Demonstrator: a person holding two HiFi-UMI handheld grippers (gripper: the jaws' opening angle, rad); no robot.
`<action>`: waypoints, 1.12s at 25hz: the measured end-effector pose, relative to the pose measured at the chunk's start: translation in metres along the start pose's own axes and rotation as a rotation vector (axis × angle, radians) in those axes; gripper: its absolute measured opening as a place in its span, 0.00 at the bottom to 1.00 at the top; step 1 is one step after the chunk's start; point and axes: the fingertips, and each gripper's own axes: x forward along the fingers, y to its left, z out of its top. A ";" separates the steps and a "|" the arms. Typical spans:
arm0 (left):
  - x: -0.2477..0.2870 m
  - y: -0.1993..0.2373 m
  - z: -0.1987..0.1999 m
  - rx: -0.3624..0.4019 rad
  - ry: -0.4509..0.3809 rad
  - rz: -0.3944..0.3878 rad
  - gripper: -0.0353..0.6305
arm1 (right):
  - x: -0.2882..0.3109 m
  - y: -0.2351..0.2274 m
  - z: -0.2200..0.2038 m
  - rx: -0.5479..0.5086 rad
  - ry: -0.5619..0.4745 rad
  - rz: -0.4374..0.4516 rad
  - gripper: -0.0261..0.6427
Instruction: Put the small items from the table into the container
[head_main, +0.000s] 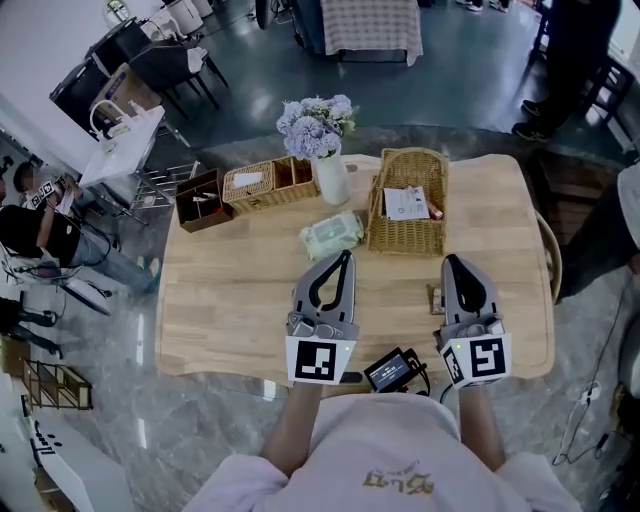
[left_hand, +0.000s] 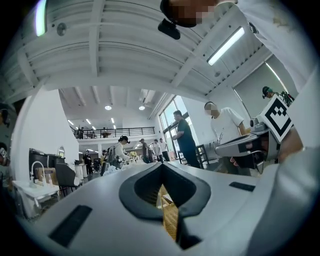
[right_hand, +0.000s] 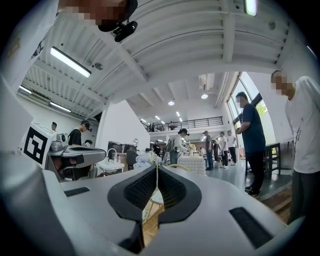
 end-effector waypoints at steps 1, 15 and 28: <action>0.001 -0.001 -0.001 -0.014 0.004 -0.001 0.04 | -0.002 -0.003 -0.001 -0.001 0.003 -0.006 0.08; 0.024 -0.027 -0.022 -0.027 0.054 -0.069 0.04 | -0.022 -0.045 -0.045 0.045 0.121 -0.102 0.08; 0.043 -0.059 -0.095 -0.022 0.133 -0.205 0.04 | -0.031 -0.056 -0.128 0.100 0.317 -0.141 0.08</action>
